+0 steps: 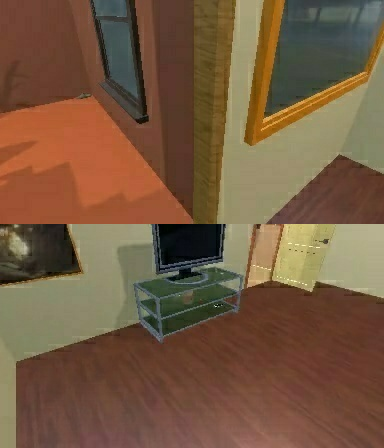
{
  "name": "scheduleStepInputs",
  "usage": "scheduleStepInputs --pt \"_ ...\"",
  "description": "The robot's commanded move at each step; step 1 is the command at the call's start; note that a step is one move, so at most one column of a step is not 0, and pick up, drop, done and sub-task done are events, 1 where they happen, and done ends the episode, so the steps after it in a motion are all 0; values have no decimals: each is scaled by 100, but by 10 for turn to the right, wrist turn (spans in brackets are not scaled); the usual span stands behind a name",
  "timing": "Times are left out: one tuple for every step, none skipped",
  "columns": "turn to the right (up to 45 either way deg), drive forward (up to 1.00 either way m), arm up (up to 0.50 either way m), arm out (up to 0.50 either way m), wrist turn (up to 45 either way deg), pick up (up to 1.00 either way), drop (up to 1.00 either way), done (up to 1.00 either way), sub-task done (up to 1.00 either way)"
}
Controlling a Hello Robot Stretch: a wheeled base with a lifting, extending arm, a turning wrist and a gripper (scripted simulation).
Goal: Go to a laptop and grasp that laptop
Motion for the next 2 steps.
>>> scheduleStepInputs --pt "-300 0 0 0 0 0 0 0 0" --pt "0 30 0 0 0 0 0 0 0"
